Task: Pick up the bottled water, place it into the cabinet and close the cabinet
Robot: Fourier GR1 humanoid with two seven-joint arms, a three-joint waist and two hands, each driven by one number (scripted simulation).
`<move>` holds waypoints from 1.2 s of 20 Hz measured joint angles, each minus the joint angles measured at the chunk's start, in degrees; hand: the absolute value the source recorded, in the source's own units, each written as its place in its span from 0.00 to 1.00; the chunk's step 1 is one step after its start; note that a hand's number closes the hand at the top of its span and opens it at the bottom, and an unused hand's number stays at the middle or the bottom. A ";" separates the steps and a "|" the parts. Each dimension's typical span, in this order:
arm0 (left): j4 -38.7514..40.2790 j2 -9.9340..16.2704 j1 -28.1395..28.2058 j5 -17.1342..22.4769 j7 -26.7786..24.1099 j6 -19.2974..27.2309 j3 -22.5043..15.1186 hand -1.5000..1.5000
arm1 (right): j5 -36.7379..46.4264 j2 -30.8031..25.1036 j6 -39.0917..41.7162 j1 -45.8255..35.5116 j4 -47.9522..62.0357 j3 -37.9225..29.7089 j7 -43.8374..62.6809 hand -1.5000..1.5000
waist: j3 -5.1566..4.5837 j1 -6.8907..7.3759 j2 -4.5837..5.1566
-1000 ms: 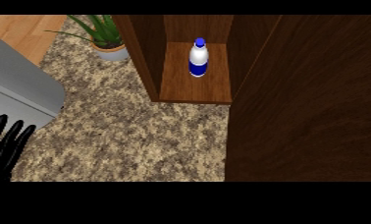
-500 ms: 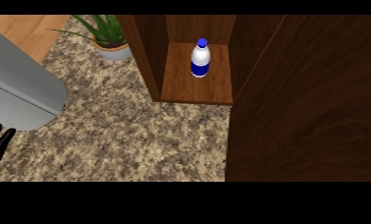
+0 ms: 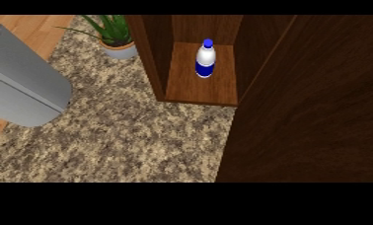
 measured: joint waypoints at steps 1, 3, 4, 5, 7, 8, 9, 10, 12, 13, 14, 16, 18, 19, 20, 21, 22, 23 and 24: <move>0.15 0.33 0.33 0.24 -0.07 -0.59 0.48 0.00 | 0.19 0.92 -1.50 -1.69 0.16 0.91 0.65 1.00 | 0.01 0.19 0.00; 0.51 0.75 0.81 0.65 -0.22 -1.44 1.34 0.00 | 1.02 2.81 -4.73 -5.41 0.75 2.65 2.11 1.00 | 0.04 0.39 0.10; 0.68 0.98 1.15 0.85 -0.30 -2.01 1.72 0.00 | 1.91 4.01 -6.47 -7.24 1.29 3.45 2.66 1.00 | 0.06 0.60 0.17; 0.85 1.27 1.31 1.04 -0.37 -2.56 2.19 0.00 | 2.96 5.21 -8.30 -9.06 1.72 4.30 3.33 1.00 | 0.08 0.67 0.23; 1.04 1.61 1.99 1.24 -0.74 -3.43 3.07 0.00 | 6.34 7.91 -12.44 -12.50 2.30 5.75 4.60 1.00 | 0.15 1.00 0.27; 1.00 1.84 2.36 1.36 -0.85 -3.94 3.46 0.00 | 7.95 9.31 -14.36 -14.57 2.75 6.63 5.47 1.00 | 0.19 1.36 0.35; 1.08 2.06 2.72 1.52 -1.02 -4.57 3.93 0.00 | 9.50 10.66 -16.15 -16.87 3.53 7.64 6.59 1.00 | 0.23 1.66 0.45; 1.21 2.27 3.06 1.77 -1.15 -5.19 4.45 0.00 | 10.84 12.18 -17.97 -19.22 4.42 8.69 7.75 1.00 | 0.27 1.89 0.55; 1.95 2.56 3.58 2.15 -1.62 -6.76 5.48 0.00 | 12.49 15.04 -20.83 -24.58 7.49 10.87 10.42 1.00 | 0.37 2.28 0.91; 2.23 2.69 3.95 2.16 -2.02 -7.66 5.99 0.00 | 12.36 16.10 -22.31 -27.26 9.21 11.61 11.74 1.00 | 0.43 2.57 1.06; 2.42 2.90 4.26 2.38 -2.20 -8.53 6.52 0.00 | 12.01 16.93 -23.56 -29.99 11.09 12.59 12.74 1.00 | 0.50 2.88 1.23; 2.74 3.34 4.73 3.09 -2.33 -10.07 7.67 0.00 | 9.70 18.09 -25.51 -36.09 14.32 13.81 14.03 1.00 | 0.67 3.11 1.55; 3.65 3.36 5.55 3.49 -2.80 -11.56 8.88 0.00 | 6.36 18.82 -26.56 -42.40 17.79 13.93 14.10 1.00 | 0.81 3.12 1.81; 4.23 3.32 6.08 3.71 -3.19 -12.59 9.65 0.00 | 4.35 19.07 -26.86 -45.40 19.70 13.30 14.01 1.00 | 0.87 3.04 1.91; 4.71 3.22 6.93 3.86 -3.62 -13.79 10.40 0.00 | 2.82 19.26 -26.99 -48.16 21.95 13.06 13.42 1.00 | 0.94 2.90 1.96; 5.38 3.16 8.02 3.86 -4.05 -15.25 11.23 0.00 | 1.14 19.43 -26.52 -50.62 23.81 12.27 13.58 1.00 | 0.99 2.54 2.00; 5.59 3.23 8.99 4.18 -4.21 -16.25 12.31 0.00 | -0.41 19.55 -26.34 -53.16 25.98 11.26 13.74 1.00 | 1.05 2.22 2.02; 5.99 2.97 9.47 4.45 -4.13 -16.62 13.10 0.00 | -1.72 19.66 -26.56 -55.05 28.04 10.83 13.61 1.00 | 1.10 1.60 2.05; 6.20 2.37 10.59 4.17 -4.44 -17.28 13.86 0.00 | -3.19 19.73 -26.85 -56.82 29.90 10.31 13.51 1.00 | 1.13 1.25 2.04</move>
